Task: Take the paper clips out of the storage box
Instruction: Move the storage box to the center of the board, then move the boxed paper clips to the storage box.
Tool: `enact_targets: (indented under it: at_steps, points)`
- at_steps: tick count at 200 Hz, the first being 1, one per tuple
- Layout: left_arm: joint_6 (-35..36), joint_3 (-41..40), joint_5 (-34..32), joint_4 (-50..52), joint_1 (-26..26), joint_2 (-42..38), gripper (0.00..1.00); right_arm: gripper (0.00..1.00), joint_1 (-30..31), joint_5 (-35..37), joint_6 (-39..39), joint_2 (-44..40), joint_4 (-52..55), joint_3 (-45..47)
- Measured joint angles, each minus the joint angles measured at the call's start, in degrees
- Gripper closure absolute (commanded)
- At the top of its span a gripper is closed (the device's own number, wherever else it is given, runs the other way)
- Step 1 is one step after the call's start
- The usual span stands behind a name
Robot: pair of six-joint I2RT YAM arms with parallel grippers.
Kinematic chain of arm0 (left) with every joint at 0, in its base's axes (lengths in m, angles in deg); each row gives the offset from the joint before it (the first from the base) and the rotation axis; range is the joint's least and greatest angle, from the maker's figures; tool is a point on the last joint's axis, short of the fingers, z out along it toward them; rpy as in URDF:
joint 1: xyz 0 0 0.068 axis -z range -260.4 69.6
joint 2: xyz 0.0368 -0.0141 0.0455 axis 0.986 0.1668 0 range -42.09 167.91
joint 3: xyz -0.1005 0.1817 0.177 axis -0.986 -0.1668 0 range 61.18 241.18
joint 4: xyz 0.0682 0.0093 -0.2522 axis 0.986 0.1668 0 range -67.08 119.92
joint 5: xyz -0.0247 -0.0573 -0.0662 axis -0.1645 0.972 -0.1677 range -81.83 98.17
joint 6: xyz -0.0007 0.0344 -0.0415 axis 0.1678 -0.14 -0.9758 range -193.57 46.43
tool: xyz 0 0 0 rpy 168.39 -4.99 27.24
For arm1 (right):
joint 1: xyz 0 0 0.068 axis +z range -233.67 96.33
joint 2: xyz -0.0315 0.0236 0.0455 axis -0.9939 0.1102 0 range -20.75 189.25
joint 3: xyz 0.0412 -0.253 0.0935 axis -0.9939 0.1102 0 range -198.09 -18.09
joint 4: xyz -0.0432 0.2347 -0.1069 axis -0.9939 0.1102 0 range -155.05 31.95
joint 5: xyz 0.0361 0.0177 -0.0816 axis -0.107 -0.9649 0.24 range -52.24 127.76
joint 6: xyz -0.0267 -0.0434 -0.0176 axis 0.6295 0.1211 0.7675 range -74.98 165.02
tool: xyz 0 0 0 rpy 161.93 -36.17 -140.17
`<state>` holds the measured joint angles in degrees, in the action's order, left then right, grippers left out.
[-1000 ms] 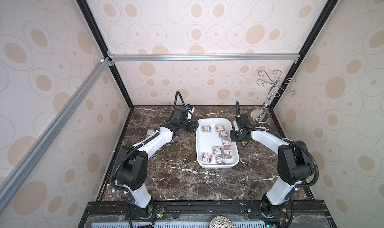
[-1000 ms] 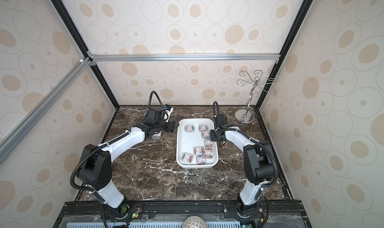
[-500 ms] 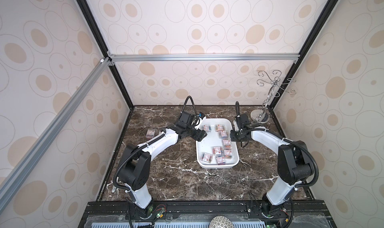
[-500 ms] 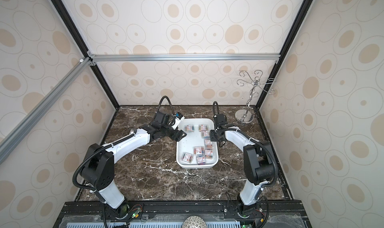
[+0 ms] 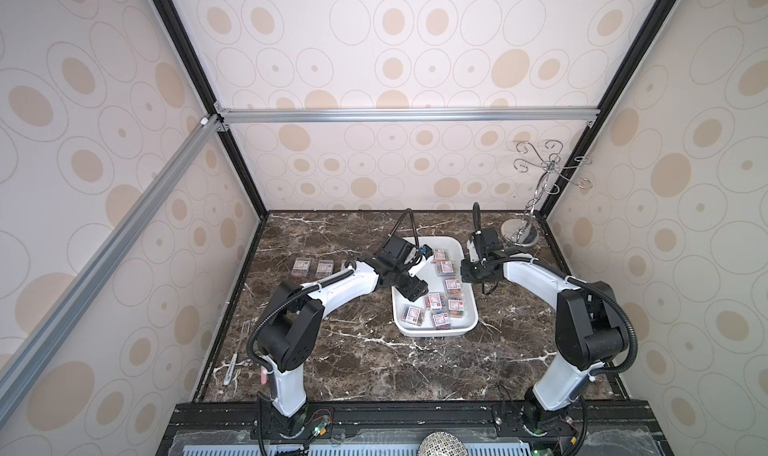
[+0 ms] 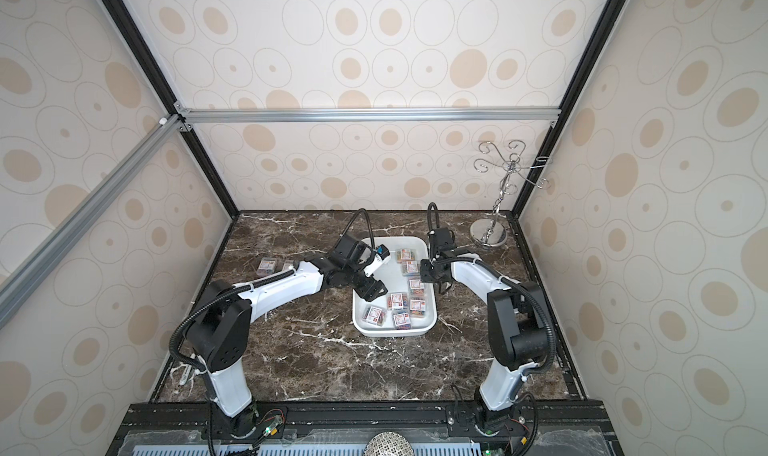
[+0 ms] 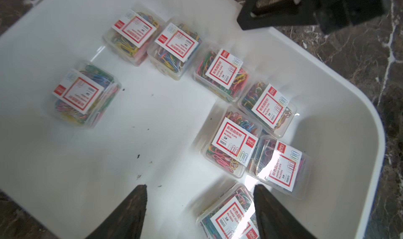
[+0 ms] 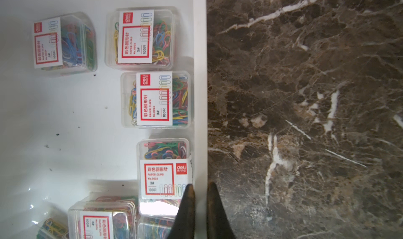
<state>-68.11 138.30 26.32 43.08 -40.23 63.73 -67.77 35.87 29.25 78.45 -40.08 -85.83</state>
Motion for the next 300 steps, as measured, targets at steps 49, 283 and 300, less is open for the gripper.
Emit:
enact_targets:
  at_steps: [49, 283, 300]
  points:
    - [2.19, 4.61, -2.86, 3.50, 4.02, 4.39, 0.24, 0.90, -1.77, -4.15, -0.31, -0.31, -2.01, 1.16]
    - [5.27, 15.23, -14.08, 9.22, 6.10, 17.09, 0.33, 0.92, -2.21, -5.42, -0.46, -0.72, -2.91, 1.92]
    - [5.27, 15.26, -13.84, 9.20, 6.05, 17.09, 0.33, 0.92, -2.21, -5.40, -0.46, -0.74, -2.99, 1.99]
